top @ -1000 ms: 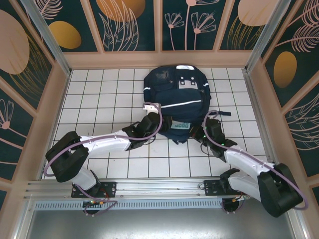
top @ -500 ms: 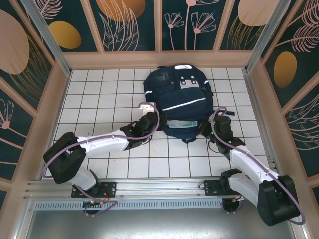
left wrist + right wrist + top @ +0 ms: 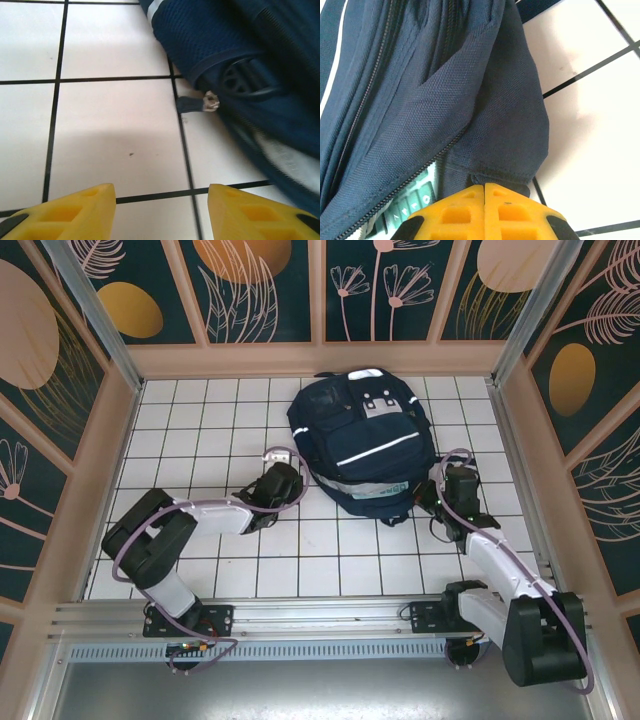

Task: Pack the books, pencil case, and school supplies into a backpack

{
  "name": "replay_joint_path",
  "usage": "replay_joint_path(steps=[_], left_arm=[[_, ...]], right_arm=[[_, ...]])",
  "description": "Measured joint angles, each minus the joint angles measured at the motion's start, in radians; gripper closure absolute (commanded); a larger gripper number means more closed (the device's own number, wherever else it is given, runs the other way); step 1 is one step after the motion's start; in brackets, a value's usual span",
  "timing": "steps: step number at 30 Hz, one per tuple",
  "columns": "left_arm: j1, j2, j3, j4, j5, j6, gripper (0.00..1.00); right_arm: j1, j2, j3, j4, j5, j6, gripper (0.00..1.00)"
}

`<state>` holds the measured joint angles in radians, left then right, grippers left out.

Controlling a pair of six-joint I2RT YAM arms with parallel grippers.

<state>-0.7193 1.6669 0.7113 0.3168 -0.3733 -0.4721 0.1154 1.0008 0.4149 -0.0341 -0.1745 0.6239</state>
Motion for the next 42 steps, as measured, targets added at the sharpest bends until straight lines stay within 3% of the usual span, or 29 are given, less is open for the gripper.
replay_joint_path(steps=[3,12,22,33,39,42], left_arm=[[0.000,0.026,-0.002,0.034,0.027,0.084,0.42],[0.000,0.154,0.086,0.039,0.137,0.283,0.44],[0.000,0.224,0.106,0.122,0.076,0.407,0.52],[0.002,0.268,0.121,0.204,0.051,0.484,0.52],[0.001,0.275,0.123,0.209,0.079,0.507,0.94],[0.001,0.275,0.123,0.207,0.082,0.510,0.96]], right_arm=[[-0.041,0.017,0.013,0.000,-0.011,-0.006,1.00],[-0.153,0.071,0.037,0.018,-0.063,-0.009,0.97],[-0.157,0.072,0.037,0.039,-0.112,-0.008,0.93],[-0.160,0.083,0.037,0.057,-0.136,-0.008,0.92],[-0.160,0.084,0.037,0.060,-0.142,-0.005,0.92],[-0.160,0.087,0.037,0.061,-0.142,-0.005,0.91]])
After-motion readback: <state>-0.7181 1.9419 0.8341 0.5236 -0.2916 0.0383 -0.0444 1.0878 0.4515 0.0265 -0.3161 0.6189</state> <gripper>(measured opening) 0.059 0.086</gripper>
